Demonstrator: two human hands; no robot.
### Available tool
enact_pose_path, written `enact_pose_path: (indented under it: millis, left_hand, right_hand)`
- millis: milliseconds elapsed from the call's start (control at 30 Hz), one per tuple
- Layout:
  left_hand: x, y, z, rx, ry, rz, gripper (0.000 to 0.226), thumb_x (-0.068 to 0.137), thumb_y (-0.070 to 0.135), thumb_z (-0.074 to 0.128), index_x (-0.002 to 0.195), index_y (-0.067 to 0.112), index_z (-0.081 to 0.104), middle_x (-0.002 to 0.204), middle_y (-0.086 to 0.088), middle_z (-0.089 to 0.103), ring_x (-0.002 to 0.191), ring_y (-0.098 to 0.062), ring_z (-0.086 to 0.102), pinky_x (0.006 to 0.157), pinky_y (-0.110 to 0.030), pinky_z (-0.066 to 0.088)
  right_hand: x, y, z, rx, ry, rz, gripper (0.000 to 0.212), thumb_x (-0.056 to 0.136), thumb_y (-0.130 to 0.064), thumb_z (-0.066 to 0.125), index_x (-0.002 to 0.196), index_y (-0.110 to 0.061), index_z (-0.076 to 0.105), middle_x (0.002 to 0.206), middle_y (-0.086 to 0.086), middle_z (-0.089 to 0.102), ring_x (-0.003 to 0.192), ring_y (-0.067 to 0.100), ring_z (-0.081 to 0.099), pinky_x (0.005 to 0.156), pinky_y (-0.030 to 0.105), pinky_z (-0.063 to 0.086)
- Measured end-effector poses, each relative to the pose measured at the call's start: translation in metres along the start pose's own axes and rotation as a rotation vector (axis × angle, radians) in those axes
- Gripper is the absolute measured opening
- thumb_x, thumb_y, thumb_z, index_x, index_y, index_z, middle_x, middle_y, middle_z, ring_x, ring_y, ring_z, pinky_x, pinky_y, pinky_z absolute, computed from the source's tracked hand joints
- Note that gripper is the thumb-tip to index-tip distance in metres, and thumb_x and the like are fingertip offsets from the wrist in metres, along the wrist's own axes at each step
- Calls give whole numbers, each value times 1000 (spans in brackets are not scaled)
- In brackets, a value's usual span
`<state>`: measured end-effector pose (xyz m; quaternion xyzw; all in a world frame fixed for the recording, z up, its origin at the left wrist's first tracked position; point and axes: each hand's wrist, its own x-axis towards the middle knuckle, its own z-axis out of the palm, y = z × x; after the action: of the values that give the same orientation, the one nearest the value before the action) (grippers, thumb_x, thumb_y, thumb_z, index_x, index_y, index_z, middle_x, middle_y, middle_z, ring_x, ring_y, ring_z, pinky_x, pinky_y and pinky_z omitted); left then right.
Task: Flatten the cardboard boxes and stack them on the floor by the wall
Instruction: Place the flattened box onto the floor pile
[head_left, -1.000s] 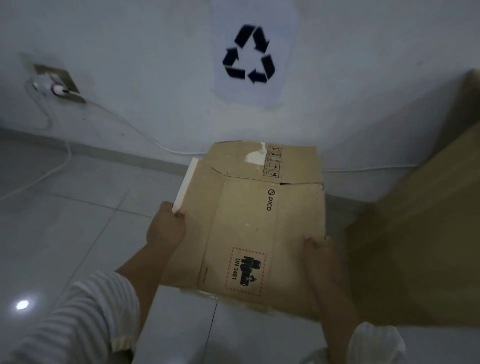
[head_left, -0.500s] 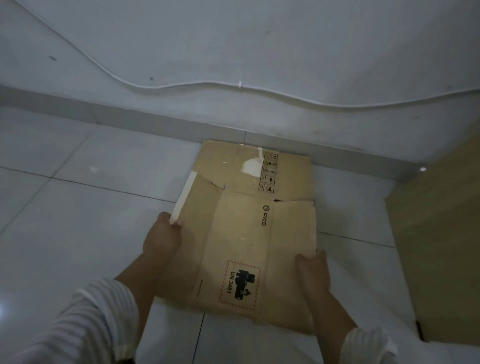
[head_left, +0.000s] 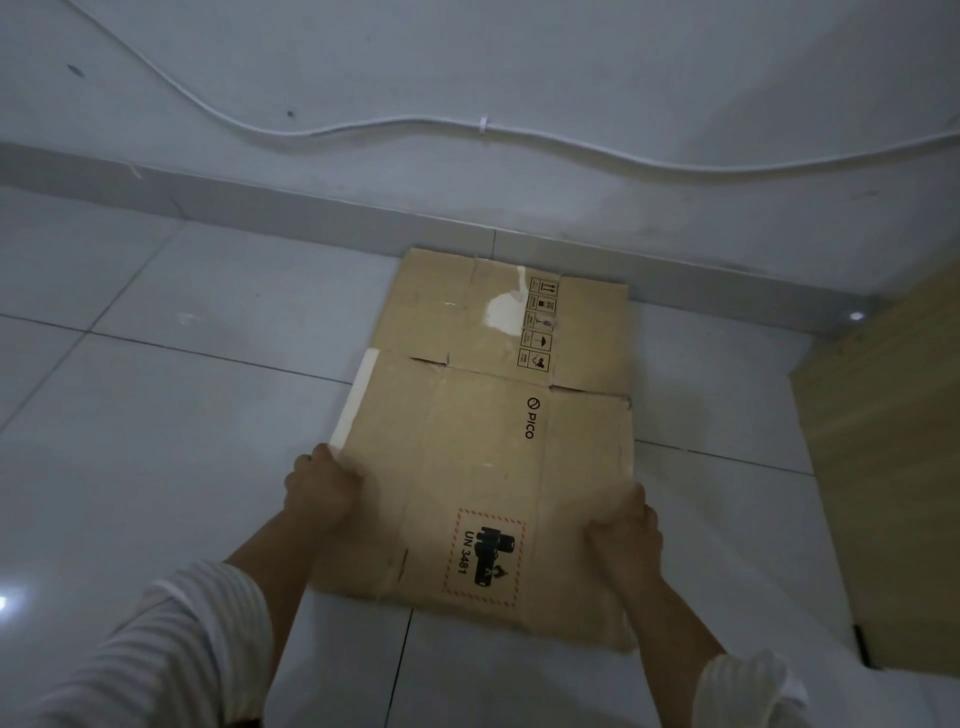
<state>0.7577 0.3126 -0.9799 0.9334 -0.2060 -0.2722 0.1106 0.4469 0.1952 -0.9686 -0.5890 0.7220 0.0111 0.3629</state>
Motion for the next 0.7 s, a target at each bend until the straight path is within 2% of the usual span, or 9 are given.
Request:
enact_pose_path:
  millis: [133,300,467,533,567,633,700]
  left_hand:
    - [-2,-3,7,56,12,-32,56,91,39,52,133,4,38,133,-20,42,121,-41,42,98,-50,39]
    - [4,-5,13,55,34,-42,54,92,37,49,134,6,38,134,-19,41,122,-41,40,99,-51,39]
    - [0,-6,13,70,33,3,59,91,37,50,140,9,30,137,-20,38,124,-41,39,101,-52,38]
    - [-9,-3,13,180,52,127,69,90,41,49,146,17,17,148,-20,26,133,-42,30,107,-54,32]
    - [-13,0,16,264,40,248,74,88,46,48,148,23,10,154,-18,15,138,-42,21,110,-55,25]
    - [-23,7,27,381,-65,522,87,81,61,49,147,34,-1,159,-10,-6,144,-42,-3,113,-60,10]
    - [-32,17,40,454,-222,648,105,70,73,52,145,39,-12,157,-6,-24,141,-38,-23,110,-62,-6]
  right_hand:
    - [-3,3,7,-94,-47,30,84,87,-27,56,150,-15,1,156,8,16,134,38,28,106,44,30]
    - [5,3,9,-186,-58,-15,81,89,-29,52,150,-11,2,158,5,14,133,36,31,104,38,32]
    - [3,3,13,-292,-63,-59,76,93,-31,47,150,-10,3,160,6,3,135,37,27,106,39,32]
    - [-1,0,15,-357,-43,-108,72,93,-32,46,150,-14,5,160,8,-3,139,37,17,111,43,27]
    - [-2,-3,17,-391,-31,-160,72,92,-33,47,150,-17,7,159,9,-4,142,36,9,114,46,21]
    - [-6,-11,27,-454,-55,-311,75,89,-38,50,150,-22,9,159,8,-5,145,33,-4,117,50,6]
    - [-9,-21,41,-497,-134,-428,80,87,-46,51,149,-26,6,159,8,-12,144,34,-15,114,54,-5]
